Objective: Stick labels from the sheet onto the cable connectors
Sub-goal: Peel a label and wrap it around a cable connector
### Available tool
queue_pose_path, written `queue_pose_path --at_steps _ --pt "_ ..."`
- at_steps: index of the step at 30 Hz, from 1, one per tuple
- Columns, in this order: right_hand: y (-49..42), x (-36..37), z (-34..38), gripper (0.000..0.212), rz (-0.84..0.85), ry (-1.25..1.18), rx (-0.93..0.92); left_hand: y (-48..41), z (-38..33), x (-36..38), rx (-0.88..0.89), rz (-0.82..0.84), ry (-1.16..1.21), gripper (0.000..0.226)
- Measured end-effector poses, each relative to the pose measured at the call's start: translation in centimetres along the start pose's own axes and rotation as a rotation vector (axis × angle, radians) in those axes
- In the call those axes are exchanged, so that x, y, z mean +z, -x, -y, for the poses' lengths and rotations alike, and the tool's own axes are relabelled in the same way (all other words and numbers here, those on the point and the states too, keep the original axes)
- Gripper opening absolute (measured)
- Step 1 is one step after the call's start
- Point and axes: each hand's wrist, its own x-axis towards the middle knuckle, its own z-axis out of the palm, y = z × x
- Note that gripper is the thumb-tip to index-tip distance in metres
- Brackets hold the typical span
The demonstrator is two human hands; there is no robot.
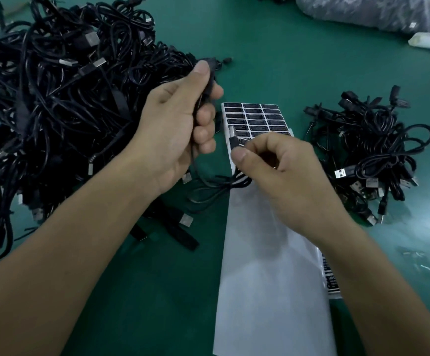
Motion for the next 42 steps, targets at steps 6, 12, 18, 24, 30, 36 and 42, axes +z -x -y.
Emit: queue_pose_path --at_steps 6,12,18,24,30,36,42 --pt "-0.2 -1.6 -0.7 0.018 -0.22 0.215 0.0 -0.2 0.0 -0.2 0.076 0.032 0.021 0.031" --pt "0.1 -3.3 -1.3 0.063 -0.09 0.689 0.249 -0.4 0.5 -0.4 0.175 0.052 -0.101 0.019" --pt "0.4 -3.1 -0.7 0.079 0.022 0.758 0.311 -0.3 1.1 -0.2 0.24 0.065 -0.24 0.018" --pt "0.3 -3.0 -0.7 0.072 -0.003 0.653 0.262 -0.4 1.5 -0.3 0.226 0.08 -0.293 0.009" --pt "0.4 -2.3 -0.8 0.074 0.02 0.732 0.304 -0.3 2.0 -0.4 0.285 0.056 -0.449 0.015" --pt "0.7 -2.2 -0.7 0.059 -0.082 0.623 0.236 -0.4 2.9 -0.7 0.262 0.102 -0.732 0.022" --pt "0.3 -1.7 -0.7 0.069 -0.124 0.547 0.148 -0.5 3.0 -0.9 0.301 0.087 -0.795 0.017"
